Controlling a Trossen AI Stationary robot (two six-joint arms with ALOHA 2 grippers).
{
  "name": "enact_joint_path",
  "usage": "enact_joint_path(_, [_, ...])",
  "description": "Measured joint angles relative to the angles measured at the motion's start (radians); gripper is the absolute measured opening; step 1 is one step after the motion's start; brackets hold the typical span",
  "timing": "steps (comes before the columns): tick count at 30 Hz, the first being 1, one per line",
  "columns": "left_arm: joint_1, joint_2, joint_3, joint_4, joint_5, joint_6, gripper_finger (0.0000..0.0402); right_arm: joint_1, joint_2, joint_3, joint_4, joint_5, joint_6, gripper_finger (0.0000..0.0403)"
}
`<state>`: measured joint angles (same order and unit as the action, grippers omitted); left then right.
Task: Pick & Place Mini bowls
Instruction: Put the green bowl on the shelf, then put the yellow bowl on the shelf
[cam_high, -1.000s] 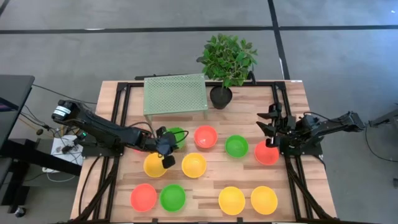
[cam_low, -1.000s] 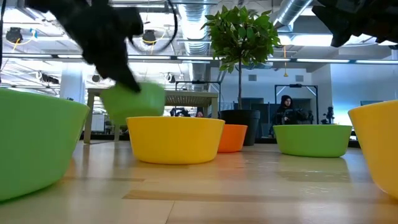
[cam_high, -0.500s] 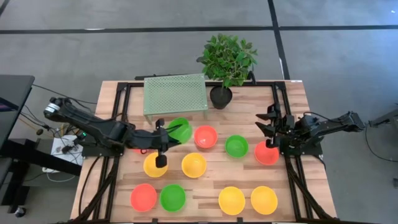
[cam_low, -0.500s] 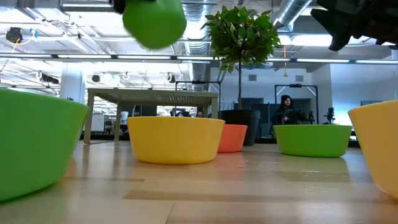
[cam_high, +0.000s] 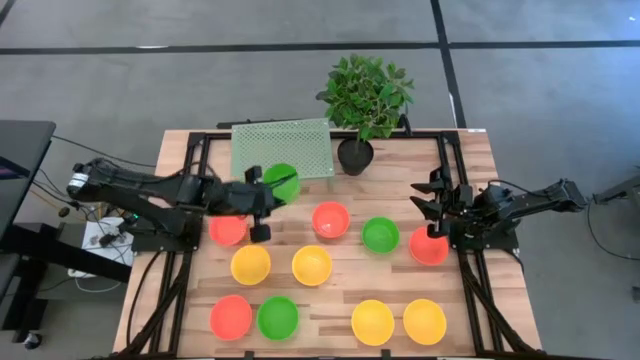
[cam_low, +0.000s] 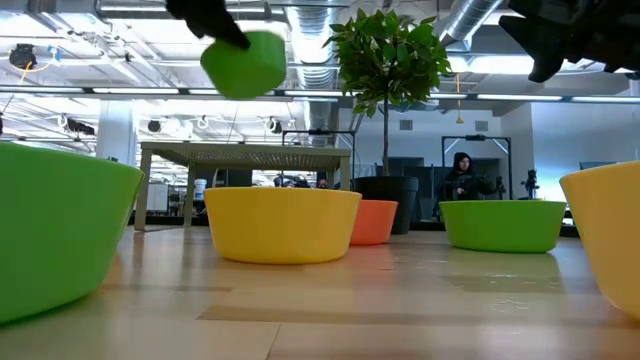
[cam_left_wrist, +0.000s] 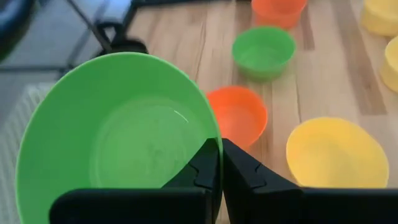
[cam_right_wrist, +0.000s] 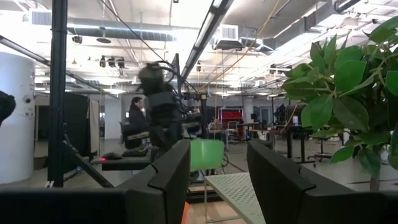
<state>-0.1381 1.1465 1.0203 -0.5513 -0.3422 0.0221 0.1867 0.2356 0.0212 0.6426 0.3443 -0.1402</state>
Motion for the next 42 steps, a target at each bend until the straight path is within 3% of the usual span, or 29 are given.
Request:
enact_joint_path(3, [0.094, 0.000, 0.000, -0.011, 0.106, 0.002, 0.0010, 0.000, 0.000, 0.000, 0.000, 0.000, -0.038, 0.0154])
enact_joint_path(11, [0.378, 0.000, -0.001, -0.185, 0.091, 0.066, 0.0009, 0.000, 0.000, 0.000, 0.001, 0.001, -0.080, 0.0154])
enact_joint_path(20, [0.593, 0.013, -0.008, -0.185, 0.164, 0.073, 0.0014, 0.000, 0.000, 0.000, 0.001, 0.001, -0.079, 0.0154])
enact_joint_path(28, [0.634, 0.081, -0.008, -0.185, 0.167, 0.074, 0.0022, 0.000, 0.001, 0.000, -0.012, 0.000, -0.054, 0.0154])
enact_joint_path(35, [0.634, 0.124, -0.008, -0.185, 0.155, 0.075, 0.0063, 0.000, 0.009, 0.000, -0.015, -0.002, 0.023, 0.0154])
enact_joint_path(42, [0.586, 0.034, 0.030, -0.184, 0.148, 0.080, 0.0123, 0.001, 0.177, 0.067, -0.087, -0.008, 0.136, 0.0154])
